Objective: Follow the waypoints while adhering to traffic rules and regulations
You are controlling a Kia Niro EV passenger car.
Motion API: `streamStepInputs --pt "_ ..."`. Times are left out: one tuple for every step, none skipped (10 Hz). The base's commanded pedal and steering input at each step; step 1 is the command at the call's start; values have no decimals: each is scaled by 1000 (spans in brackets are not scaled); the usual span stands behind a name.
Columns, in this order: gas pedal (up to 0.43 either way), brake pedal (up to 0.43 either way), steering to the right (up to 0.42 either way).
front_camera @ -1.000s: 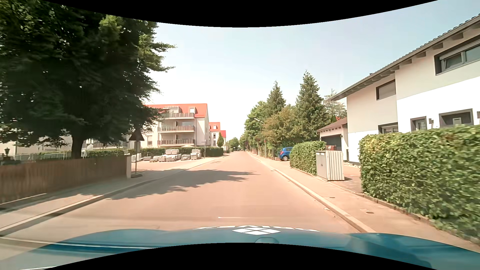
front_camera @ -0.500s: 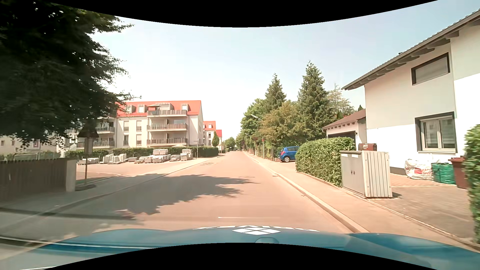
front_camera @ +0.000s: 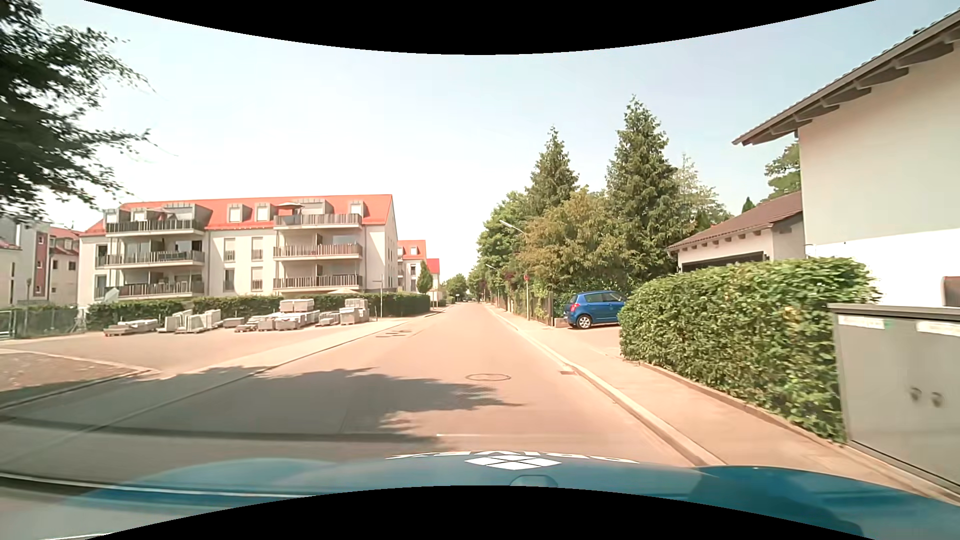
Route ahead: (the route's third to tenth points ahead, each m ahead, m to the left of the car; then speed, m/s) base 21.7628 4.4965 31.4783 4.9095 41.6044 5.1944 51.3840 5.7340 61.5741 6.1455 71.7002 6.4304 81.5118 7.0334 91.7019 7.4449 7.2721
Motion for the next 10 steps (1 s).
streamStepInputs --pt "118 0 -1" --pt "118 0 -4" --pt "118 0 -9" --pt "118 0 -11" --pt "118 0 -11" --pt "118 0 -11" --pt "118 0 -11" --pt "118 0 -11" --pt "118 0 -11" --pt "118 0 -14"
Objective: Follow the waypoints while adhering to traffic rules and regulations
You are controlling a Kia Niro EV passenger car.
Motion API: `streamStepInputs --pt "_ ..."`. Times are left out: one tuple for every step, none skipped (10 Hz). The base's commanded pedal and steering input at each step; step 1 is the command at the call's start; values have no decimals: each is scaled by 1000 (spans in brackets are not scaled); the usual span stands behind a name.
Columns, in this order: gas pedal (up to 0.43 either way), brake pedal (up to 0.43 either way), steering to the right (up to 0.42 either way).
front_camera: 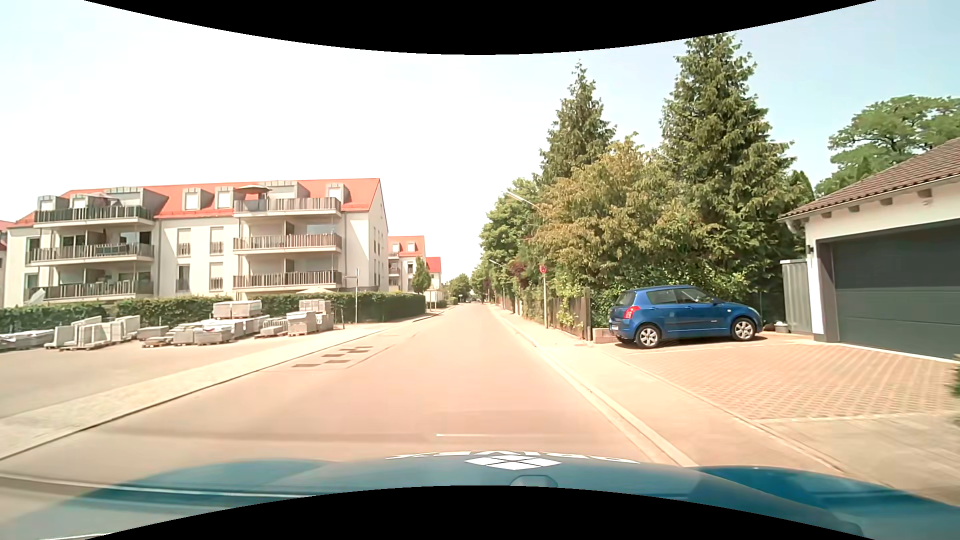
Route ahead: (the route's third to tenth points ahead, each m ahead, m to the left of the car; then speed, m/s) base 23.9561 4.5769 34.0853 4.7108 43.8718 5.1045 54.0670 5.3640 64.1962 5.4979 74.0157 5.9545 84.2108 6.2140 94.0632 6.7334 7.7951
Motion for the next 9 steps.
streamStepInputs --pt "118 0 -17" --pt "118 0 -19" --pt "110 0 -19" --pt "110 0 -18" --pt "110 0 -19" --pt "110 0 -19" --pt "110 0 -19" --pt "110 0 -19" --pt "110 0 -18"
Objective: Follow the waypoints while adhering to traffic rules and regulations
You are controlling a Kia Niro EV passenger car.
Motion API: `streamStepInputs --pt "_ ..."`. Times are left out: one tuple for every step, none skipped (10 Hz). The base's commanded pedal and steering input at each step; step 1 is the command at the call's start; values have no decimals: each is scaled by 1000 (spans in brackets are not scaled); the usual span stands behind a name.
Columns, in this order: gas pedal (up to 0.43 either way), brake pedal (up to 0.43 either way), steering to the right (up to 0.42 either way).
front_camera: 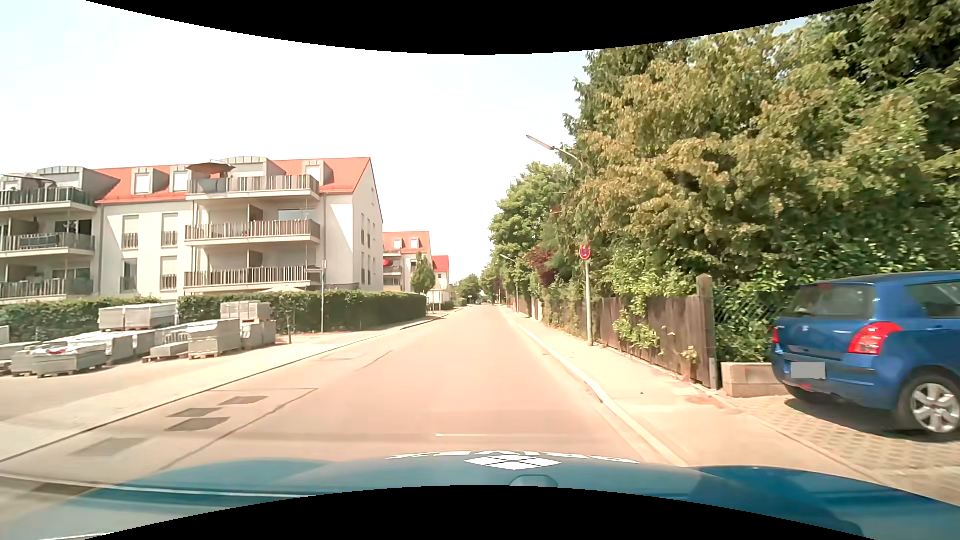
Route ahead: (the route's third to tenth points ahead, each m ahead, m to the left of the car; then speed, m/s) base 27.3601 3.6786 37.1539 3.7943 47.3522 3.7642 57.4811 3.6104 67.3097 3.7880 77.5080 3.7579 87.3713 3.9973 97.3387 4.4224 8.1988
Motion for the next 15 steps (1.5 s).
streamStepInputs --pt "110 0 -18" --pt "98 0 -17" --pt "98 0 -16" --pt "98 0 -12" --pt "98 0 -12" --pt "98 0 -12" --pt "98 0 -12" --pt "98 0 -12" --pt "98 0 -12" --pt "98 0 -12" --pt "98 0 -11" --pt "98 0 -11" --pt "98 0 -11" --pt "98 0 -9" --pt "87 0 -1"
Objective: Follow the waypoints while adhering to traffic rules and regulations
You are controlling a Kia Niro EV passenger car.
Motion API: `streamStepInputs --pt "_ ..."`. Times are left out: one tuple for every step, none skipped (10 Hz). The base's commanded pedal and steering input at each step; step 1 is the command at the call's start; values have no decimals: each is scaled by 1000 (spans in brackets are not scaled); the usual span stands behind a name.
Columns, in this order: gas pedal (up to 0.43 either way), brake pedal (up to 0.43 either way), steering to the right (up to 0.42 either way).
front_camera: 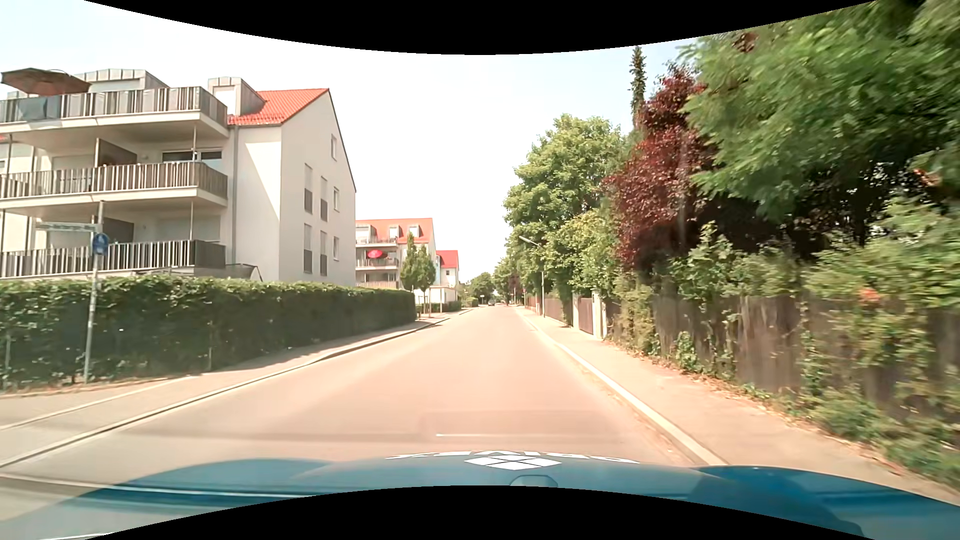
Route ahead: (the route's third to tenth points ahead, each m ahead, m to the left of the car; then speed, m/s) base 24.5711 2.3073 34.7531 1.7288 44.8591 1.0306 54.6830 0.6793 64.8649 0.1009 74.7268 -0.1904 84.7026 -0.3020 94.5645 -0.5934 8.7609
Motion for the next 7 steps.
streamStepInputs --pt "87 0 4" --pt "87 0 5" --pt "79 0 6" --pt "67 0 9" --pt "67 0 11" --pt "67 0 11" --pt "59 0 11"
